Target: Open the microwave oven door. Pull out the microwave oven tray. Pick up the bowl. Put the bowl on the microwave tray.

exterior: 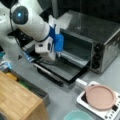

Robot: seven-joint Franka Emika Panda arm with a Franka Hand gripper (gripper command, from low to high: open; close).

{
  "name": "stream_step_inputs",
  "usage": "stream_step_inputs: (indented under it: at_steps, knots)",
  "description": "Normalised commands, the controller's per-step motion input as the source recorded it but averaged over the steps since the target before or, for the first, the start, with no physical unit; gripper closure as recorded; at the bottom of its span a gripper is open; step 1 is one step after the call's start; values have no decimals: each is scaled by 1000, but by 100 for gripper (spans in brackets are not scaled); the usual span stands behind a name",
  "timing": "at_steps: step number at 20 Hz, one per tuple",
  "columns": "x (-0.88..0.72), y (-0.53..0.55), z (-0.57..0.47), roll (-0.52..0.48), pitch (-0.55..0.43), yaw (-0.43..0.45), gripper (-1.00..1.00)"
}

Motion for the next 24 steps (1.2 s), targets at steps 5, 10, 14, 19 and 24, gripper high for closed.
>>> stream_step_inputs:
  at_steps: [5,10,14,19,24]
  knots:
    - [174,-105,320,-360,107,-70,-100]
    - [281,-113,255,-269,170,22,-100]
    - [386,-135,205,-230,189,16,-100]
    - [467,-202,233,-242,216,-7,-100]
    - [550,-311,207,-223,252,-28,-100]
